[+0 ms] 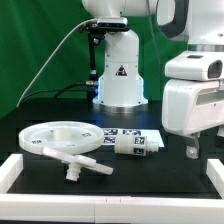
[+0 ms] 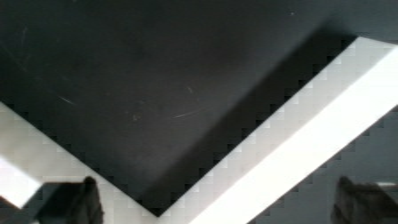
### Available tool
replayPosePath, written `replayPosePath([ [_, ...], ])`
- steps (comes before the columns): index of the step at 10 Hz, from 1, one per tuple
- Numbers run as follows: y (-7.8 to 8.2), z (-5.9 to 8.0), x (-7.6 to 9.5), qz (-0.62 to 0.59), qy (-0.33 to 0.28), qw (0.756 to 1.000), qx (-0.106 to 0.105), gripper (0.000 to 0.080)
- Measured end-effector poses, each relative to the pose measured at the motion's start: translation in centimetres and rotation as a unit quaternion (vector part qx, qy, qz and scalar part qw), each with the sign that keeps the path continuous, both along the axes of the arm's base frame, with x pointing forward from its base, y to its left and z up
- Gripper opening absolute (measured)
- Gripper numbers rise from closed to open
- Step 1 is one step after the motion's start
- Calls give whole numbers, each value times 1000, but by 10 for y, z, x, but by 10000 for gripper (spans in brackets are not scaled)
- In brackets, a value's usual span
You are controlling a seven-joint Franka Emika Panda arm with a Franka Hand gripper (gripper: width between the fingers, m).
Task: Assemble round table
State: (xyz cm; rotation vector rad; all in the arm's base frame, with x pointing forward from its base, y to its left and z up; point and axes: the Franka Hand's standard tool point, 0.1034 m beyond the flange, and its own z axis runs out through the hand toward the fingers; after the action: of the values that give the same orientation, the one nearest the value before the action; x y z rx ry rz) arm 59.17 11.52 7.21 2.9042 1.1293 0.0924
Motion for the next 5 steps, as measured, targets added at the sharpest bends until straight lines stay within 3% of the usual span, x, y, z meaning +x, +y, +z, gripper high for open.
replayPosePath([
  [4,0,0,0,-1,0,1000,1,650],
  [5,-7,2,-1,16,3,1000,-4,650],
])
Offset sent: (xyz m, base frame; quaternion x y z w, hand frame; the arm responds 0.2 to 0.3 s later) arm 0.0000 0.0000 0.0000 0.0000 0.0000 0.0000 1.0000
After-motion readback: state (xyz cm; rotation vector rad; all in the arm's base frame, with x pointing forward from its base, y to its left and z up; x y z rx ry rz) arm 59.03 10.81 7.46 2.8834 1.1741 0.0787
